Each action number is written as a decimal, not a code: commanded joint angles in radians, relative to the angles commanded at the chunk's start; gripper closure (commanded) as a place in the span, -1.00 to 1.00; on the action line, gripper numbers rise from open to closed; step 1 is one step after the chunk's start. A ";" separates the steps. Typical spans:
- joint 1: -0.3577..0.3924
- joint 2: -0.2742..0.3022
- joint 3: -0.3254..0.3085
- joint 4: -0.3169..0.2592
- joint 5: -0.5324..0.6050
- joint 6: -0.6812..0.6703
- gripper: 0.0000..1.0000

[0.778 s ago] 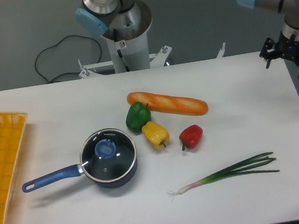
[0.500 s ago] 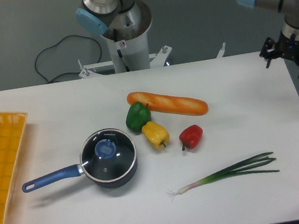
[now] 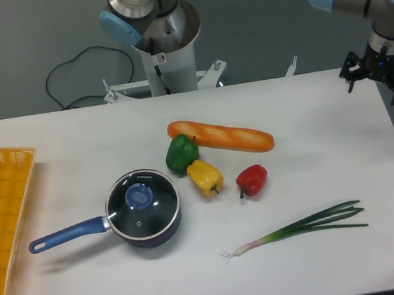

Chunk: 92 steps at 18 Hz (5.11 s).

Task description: Open the lid

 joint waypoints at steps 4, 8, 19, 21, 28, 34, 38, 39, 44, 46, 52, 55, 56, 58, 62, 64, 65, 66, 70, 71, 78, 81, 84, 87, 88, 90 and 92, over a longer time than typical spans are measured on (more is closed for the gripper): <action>-0.005 0.043 -0.009 -0.003 0.005 0.000 -1.00; -0.057 0.063 -0.011 -0.003 0.009 -0.021 -1.00; -0.296 0.106 -0.052 -0.012 0.006 -0.350 -1.00; -0.313 0.112 -0.066 -0.008 0.005 -0.360 -1.00; -0.376 0.146 -0.155 -0.005 0.011 -0.489 -1.00; -0.471 0.160 -0.167 -0.014 0.110 -0.561 -1.00; -0.535 0.164 -0.178 -0.015 0.117 -0.578 -1.00; -0.557 0.166 -0.183 -0.015 0.117 -0.578 -1.00; -0.650 0.164 -0.184 -0.014 0.103 -0.601 -1.00; -0.675 0.164 -0.184 -0.014 0.081 -0.609 -1.00; -0.726 0.163 -0.190 -0.012 0.038 -0.673 -1.00; -0.750 0.160 -0.193 -0.011 0.003 -0.730 -1.00; -0.753 0.160 -0.195 -0.009 -0.006 -0.744 -1.00; -0.774 0.158 -0.195 -0.008 -0.008 -0.771 -1.00; -0.787 0.155 -0.195 -0.003 -0.017 -0.811 -1.00; -0.790 0.155 -0.195 -0.003 -0.021 -0.830 -1.00; -0.792 0.153 -0.195 -0.003 -0.021 -0.842 -1.00; -0.799 0.153 -0.195 -0.003 -0.021 -0.851 -1.00; -0.818 0.138 -0.184 0.000 -0.020 -0.899 -1.00; -0.828 0.137 -0.183 0.000 -0.018 -0.902 -1.00; -0.857 0.097 -0.137 0.002 -0.015 -0.939 -1.00; -0.859 0.084 -0.117 0.002 -0.015 -0.950 -1.00; -0.859 0.081 -0.115 0.002 -0.015 -0.950 -1.00; -0.859 0.069 -0.109 0.002 -0.014 -0.954 -1.00; -0.859 0.064 -0.106 0.002 -0.012 -0.959 -1.00; -0.862 0.055 -0.098 0.003 -0.011 -0.971 -1.00; -0.867 0.054 -0.098 0.003 -0.002 -0.973 -1.00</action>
